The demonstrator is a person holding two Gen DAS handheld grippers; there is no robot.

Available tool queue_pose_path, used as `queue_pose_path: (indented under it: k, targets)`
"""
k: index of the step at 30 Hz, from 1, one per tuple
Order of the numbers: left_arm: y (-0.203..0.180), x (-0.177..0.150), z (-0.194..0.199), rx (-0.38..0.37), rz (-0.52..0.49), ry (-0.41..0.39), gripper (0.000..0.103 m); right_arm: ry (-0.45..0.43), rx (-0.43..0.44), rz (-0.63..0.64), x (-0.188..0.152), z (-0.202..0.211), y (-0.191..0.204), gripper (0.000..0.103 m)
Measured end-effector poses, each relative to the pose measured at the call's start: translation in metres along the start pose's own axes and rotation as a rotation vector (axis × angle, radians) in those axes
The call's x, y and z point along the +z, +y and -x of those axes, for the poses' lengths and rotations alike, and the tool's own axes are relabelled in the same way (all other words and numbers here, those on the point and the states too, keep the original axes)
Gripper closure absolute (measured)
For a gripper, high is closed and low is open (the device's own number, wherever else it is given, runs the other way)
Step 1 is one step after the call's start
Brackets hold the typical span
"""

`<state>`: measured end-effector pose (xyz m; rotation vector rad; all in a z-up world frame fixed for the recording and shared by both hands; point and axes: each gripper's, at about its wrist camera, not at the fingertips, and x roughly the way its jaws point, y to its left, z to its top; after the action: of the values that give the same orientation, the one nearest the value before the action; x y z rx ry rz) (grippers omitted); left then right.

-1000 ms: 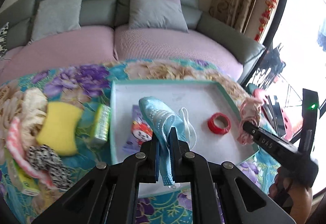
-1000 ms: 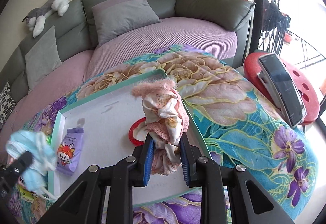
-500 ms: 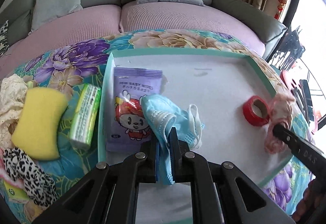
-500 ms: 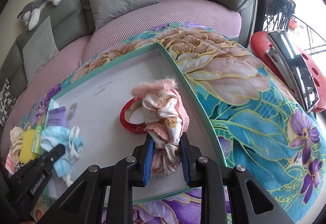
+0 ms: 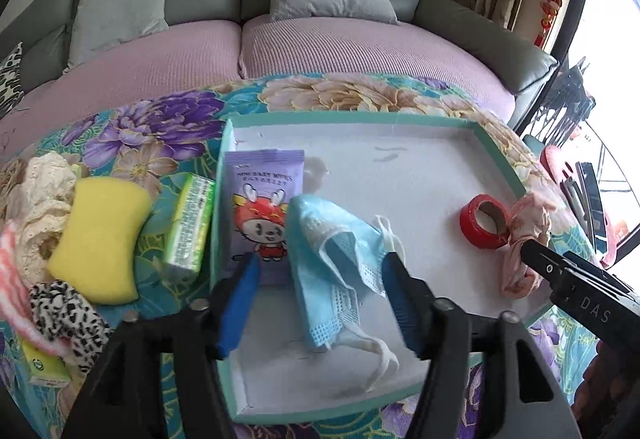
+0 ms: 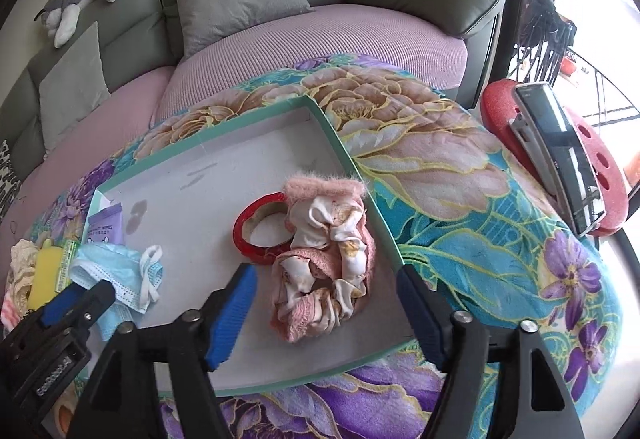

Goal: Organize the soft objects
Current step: 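Carry mask and pink bundle to the tray and open both tools, then grasp the green tissue pack with the left tool while the right tool grasps the leopard scrunchie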

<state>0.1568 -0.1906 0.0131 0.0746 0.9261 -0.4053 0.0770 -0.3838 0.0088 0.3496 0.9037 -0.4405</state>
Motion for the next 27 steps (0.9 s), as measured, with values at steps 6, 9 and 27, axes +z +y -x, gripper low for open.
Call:
queue_pose_path:
  k: [6, 9, 27]
  targets:
    - [0.017, 0.001, 0.018, 0.051, 0.029, -0.041, 0.007, -0.025, -0.027, 0.017, 0.000, 0.007, 0.007, 0.000]
    - [0.025, -0.001, 0.020, 0.074, 0.039, -0.045, 0.007, -0.027, -0.038, 0.014, 0.000, 0.008, 0.008, 0.000]
    - [0.127, -0.013, 0.101, 0.227, 0.291, -0.204, 0.001, -0.100, 0.137, 0.122, -0.002, 0.035, 0.065, 0.000]
